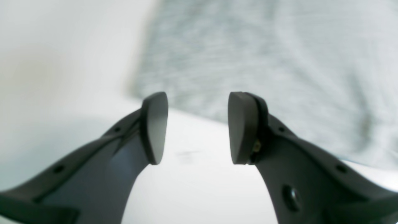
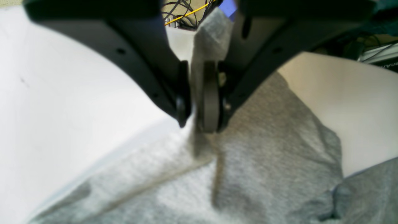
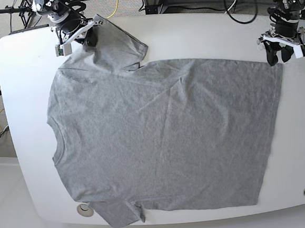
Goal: Fold the T-shirt properly
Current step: 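Move the left gripper to the hem corner on the sleeve's side, then lower the left gripper onto the hem corner and close it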
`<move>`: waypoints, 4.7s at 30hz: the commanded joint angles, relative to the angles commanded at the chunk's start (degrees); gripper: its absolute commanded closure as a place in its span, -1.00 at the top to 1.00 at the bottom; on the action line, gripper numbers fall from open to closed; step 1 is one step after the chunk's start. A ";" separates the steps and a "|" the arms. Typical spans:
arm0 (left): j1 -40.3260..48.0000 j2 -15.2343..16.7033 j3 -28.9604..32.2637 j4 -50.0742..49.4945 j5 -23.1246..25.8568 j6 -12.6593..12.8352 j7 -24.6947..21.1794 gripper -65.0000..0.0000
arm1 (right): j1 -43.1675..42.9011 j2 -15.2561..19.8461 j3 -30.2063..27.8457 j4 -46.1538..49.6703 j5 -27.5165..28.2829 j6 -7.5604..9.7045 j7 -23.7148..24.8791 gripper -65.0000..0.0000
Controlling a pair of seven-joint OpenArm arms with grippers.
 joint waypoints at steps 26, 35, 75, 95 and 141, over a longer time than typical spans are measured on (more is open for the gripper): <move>-2.63 -0.51 -0.11 -6.66 -0.04 0.31 0.88 -0.07 | 0.06 0.06 -0.36 -0.72 -0.14 0.51 0.23 -1.00; -6.87 -1.88 0.22 -11.06 -0.54 0.76 2.25 -0.08 | 0.05 -0.08 -0.41 -0.61 -0.33 0.30 0.57 -1.00; -10.50 -3.33 -2.20 -16.17 -4.43 -7.29 4.84 -0.04 | 0.04 -0.25 -0.49 -1.45 -0.75 0.49 0.24 -1.00; -13.41 -3.34 -1.47 -21.24 -4.81 -8.36 6.49 -0.09 | 0.34 -0.27 -0.57 -1.01 -0.65 0.49 0.55 -1.00; -14.91 -4.15 -1.59 -25.91 -5.70 -12.39 8.57 -0.32 | 0.94 -0.39 -0.67 -1.20 -0.57 0.60 0.82 -1.00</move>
